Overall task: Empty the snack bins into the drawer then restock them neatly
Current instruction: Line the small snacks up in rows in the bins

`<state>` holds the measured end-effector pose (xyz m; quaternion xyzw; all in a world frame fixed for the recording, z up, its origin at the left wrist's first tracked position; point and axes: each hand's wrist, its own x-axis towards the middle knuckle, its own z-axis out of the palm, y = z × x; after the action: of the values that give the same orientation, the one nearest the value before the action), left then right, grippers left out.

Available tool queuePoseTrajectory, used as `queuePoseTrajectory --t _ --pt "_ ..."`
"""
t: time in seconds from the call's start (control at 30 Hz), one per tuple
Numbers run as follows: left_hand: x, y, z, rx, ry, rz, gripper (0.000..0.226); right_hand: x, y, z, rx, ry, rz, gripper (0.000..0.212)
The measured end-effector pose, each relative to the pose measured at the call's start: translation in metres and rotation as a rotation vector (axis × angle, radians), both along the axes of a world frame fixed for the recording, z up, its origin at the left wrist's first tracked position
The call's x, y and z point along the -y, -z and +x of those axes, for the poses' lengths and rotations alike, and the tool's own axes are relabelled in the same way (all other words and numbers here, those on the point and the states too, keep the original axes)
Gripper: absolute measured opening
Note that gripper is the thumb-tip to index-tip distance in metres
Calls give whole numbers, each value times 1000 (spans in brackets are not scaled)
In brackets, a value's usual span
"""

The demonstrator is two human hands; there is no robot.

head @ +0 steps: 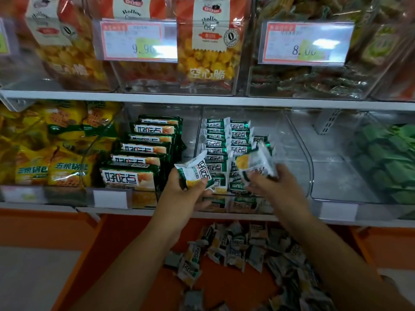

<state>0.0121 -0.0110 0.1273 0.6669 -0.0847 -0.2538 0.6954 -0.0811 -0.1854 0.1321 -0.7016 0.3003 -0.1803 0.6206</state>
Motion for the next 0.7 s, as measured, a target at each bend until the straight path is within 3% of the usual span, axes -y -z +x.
queuePoseTrajectory --t 0.1,0.2,0.27,0.53,0.7 --pt "-5 -5 6 71 6 44 69 44 -8 17 -176 -36 -460 34" --pt "-9 -6 11 115 6 28 36 75 -1 46 -333 -160 -669 44" --pt "-10 -4 13 136 6 37 30 85 8 62 -404 -260 -744 45" --pt "-16 2 16 173 15 124 27 87 28 85 -253 -246 -727 26" --pt "-18 4 15 205 76 198 65 85 41 79 -192 -186 -654 22"
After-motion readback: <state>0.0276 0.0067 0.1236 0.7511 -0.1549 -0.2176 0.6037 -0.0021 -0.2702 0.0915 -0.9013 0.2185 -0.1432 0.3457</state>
